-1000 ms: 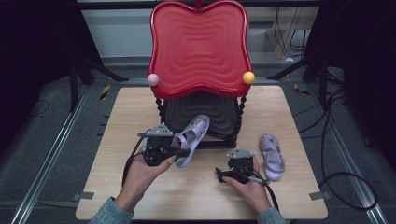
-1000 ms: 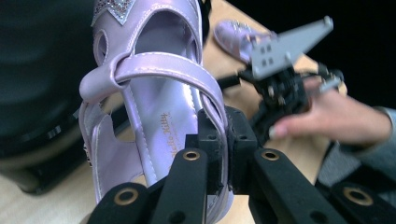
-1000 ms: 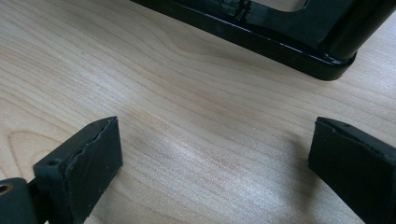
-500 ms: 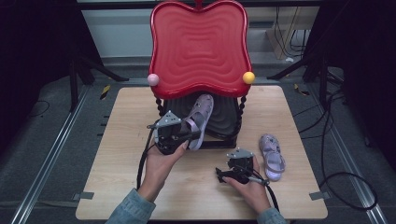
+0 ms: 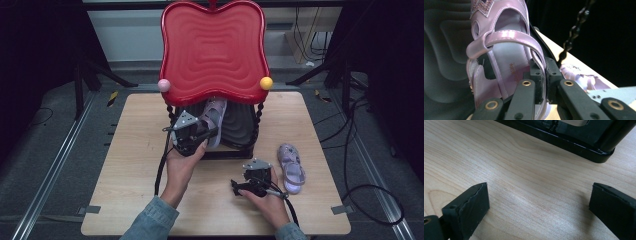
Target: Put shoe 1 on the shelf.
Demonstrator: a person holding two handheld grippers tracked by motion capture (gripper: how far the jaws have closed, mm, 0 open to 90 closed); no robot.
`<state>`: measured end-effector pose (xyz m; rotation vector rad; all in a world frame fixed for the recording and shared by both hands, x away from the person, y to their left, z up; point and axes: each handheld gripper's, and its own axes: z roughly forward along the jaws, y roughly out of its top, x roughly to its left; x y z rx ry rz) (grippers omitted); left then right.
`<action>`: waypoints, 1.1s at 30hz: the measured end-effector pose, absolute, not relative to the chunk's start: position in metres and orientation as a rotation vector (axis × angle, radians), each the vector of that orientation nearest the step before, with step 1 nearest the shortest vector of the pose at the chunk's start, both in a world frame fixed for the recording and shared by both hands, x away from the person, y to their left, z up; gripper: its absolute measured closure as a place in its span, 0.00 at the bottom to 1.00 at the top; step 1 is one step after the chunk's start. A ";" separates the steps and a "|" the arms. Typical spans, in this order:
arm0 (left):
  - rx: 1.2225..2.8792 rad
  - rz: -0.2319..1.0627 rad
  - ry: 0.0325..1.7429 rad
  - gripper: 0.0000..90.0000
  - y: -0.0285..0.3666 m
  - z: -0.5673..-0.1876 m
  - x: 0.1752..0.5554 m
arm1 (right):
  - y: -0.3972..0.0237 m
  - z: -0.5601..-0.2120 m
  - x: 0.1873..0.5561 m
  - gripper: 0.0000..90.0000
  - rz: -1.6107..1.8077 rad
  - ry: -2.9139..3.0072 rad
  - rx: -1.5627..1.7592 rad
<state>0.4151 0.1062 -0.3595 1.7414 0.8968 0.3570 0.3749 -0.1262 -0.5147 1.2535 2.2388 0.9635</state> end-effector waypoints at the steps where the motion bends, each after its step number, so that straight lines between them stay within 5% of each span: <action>1: 1.732 0.365 0.903 0.96 0.106 -0.360 0.416 | -0.126 -0.515 0.375 0.03 0.964 2.239 1.253; 14: 1.613 0.525 0.975 0.96 0.103 -0.368 0.430 | -0.126 -0.515 0.375 0.03 0.963 2.239 1.254; 33: 1.602 0.601 1.030 0.96 0.106 -0.376 0.444 | -0.126 -0.515 0.375 0.03 0.967 2.240 1.253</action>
